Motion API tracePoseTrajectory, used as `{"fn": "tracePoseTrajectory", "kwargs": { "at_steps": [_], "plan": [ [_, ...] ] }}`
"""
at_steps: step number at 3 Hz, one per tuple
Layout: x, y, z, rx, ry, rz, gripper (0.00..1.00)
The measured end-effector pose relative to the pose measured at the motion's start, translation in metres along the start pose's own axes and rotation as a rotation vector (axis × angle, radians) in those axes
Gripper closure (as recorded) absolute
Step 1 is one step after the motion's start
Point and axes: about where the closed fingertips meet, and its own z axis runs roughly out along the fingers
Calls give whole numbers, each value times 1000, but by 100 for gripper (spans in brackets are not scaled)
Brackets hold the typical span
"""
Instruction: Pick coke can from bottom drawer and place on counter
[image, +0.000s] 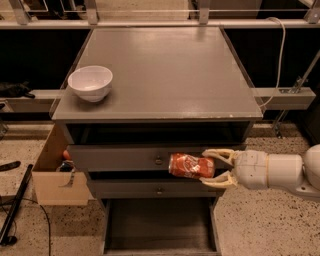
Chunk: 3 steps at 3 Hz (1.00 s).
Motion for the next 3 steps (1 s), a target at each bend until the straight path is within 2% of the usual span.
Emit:
{"fn": "tracePoseTrajectory", "kwargs": {
  "at_steps": [1,2,3],
  "plan": [
    [-66,-2,-39,-6,-20,-105,100],
    [-65,-2,-39,-5,-20,-104,100],
    [-75,-13,-25,-46,-55,-119,100]
  ]
}}
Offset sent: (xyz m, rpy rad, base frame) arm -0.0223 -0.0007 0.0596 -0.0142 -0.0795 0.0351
